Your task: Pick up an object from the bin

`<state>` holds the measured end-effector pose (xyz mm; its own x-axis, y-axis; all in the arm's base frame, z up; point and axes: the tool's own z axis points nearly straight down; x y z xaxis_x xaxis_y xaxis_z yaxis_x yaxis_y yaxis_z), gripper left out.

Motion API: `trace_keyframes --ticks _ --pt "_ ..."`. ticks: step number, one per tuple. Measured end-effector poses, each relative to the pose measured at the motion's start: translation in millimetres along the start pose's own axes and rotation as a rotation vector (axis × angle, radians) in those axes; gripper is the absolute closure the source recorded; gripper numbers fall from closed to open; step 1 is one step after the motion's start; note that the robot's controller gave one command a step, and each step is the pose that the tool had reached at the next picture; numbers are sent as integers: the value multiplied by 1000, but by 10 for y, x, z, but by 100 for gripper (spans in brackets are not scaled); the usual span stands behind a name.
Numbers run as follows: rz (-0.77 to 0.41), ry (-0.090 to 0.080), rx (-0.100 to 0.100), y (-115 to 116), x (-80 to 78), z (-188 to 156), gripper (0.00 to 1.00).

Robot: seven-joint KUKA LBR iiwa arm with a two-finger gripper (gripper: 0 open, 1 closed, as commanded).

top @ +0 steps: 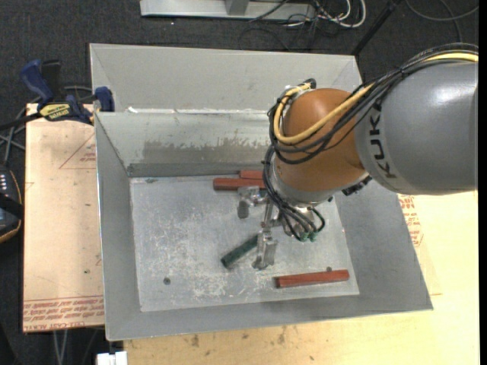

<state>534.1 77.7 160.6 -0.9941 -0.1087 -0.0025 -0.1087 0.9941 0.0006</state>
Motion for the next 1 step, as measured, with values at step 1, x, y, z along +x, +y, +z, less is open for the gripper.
trace_keyframes --ticks 1 --pt "-34 0 0 16 20 48 0"
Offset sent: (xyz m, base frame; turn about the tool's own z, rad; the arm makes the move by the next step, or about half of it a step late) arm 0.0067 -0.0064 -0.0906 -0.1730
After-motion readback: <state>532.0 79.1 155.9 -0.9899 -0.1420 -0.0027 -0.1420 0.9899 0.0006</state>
